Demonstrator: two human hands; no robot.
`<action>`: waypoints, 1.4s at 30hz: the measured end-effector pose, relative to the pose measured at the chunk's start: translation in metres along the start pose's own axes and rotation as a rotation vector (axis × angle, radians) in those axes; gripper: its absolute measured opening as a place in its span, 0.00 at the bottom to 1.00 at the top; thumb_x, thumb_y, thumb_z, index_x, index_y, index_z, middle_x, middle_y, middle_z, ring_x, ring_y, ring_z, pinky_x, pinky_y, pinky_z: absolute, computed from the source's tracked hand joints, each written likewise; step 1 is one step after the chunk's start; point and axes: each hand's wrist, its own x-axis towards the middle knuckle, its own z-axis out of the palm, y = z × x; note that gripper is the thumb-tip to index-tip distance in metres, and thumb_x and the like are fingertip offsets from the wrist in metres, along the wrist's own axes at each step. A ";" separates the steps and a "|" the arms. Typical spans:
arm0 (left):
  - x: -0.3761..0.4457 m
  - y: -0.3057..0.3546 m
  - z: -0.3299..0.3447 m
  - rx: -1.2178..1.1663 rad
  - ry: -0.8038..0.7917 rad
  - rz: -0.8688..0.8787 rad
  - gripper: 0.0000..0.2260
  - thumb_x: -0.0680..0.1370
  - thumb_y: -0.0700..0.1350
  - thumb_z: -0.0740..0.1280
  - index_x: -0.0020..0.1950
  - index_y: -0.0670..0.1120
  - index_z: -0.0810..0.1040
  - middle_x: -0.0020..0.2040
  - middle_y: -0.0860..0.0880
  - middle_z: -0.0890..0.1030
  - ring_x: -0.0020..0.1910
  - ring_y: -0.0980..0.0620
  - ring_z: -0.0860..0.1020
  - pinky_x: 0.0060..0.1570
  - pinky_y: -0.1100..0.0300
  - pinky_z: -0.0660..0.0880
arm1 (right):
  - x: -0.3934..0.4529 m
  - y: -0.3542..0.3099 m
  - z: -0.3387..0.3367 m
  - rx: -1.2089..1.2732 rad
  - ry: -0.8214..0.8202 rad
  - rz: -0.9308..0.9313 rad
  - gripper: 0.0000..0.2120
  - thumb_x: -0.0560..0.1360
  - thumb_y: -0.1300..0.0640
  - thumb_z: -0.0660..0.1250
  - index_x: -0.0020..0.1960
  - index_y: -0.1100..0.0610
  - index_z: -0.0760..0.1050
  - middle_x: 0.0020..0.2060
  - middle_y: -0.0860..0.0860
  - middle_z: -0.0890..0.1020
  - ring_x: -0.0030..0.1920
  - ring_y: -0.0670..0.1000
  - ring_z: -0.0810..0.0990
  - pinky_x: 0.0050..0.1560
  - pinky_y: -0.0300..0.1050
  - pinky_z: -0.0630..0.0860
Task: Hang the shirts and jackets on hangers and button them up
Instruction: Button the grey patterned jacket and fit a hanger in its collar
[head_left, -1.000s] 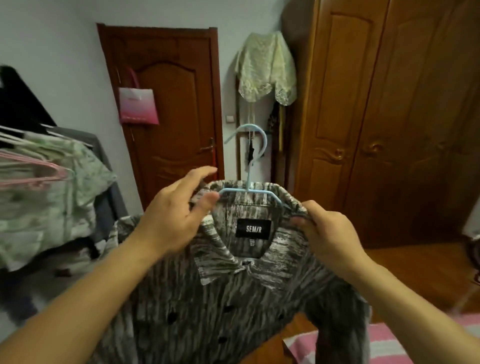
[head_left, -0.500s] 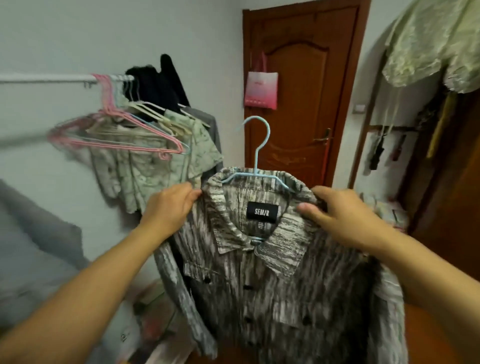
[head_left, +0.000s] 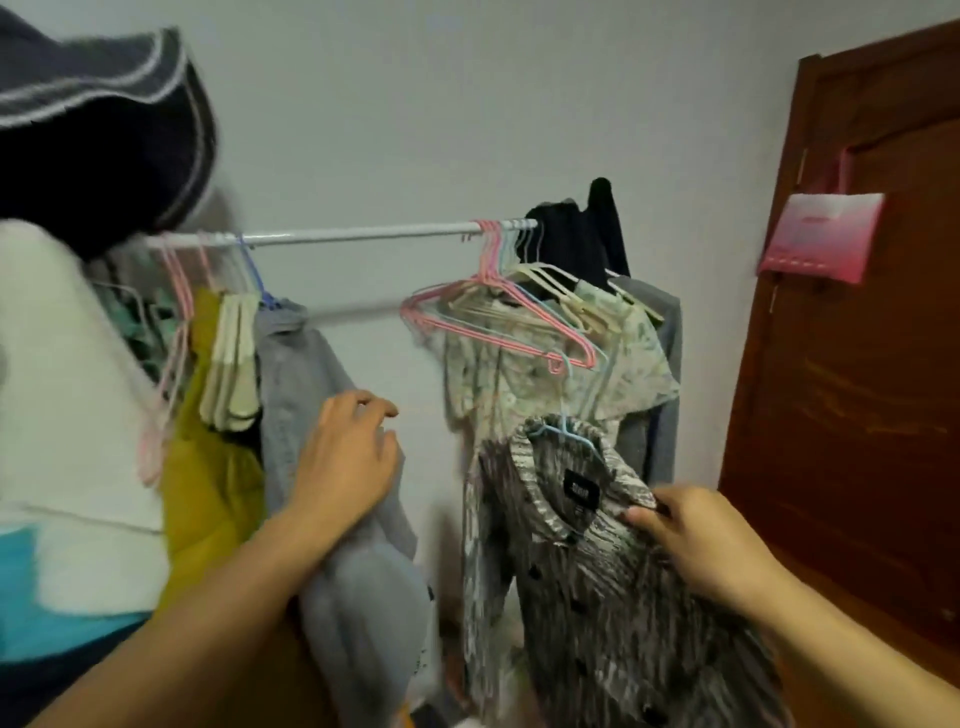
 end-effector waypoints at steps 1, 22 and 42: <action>-0.002 -0.015 -0.017 0.054 0.020 -0.035 0.13 0.77 0.40 0.68 0.61 0.44 0.80 0.61 0.42 0.75 0.63 0.41 0.70 0.64 0.43 0.71 | 0.014 -0.009 0.005 -0.019 -0.011 -0.011 0.17 0.80 0.44 0.65 0.37 0.52 0.71 0.31 0.49 0.76 0.34 0.49 0.76 0.33 0.44 0.67; 0.058 -0.079 -0.102 -0.157 -0.200 -0.393 0.23 0.81 0.43 0.67 0.76 0.48 0.71 0.68 0.49 0.79 0.64 0.49 0.78 0.70 0.57 0.70 | 0.216 -0.306 0.043 0.071 0.030 -0.273 0.13 0.81 0.49 0.66 0.49 0.60 0.76 0.50 0.61 0.82 0.53 0.62 0.82 0.47 0.46 0.72; 0.049 -0.093 -0.112 -0.606 -0.307 -0.453 0.35 0.78 0.34 0.70 0.81 0.52 0.61 0.60 0.55 0.79 0.46 0.49 0.84 0.48 0.50 0.84 | 0.160 -0.333 0.101 0.820 -0.468 -0.440 0.22 0.77 0.52 0.64 0.71 0.48 0.73 0.61 0.51 0.83 0.59 0.52 0.83 0.63 0.55 0.78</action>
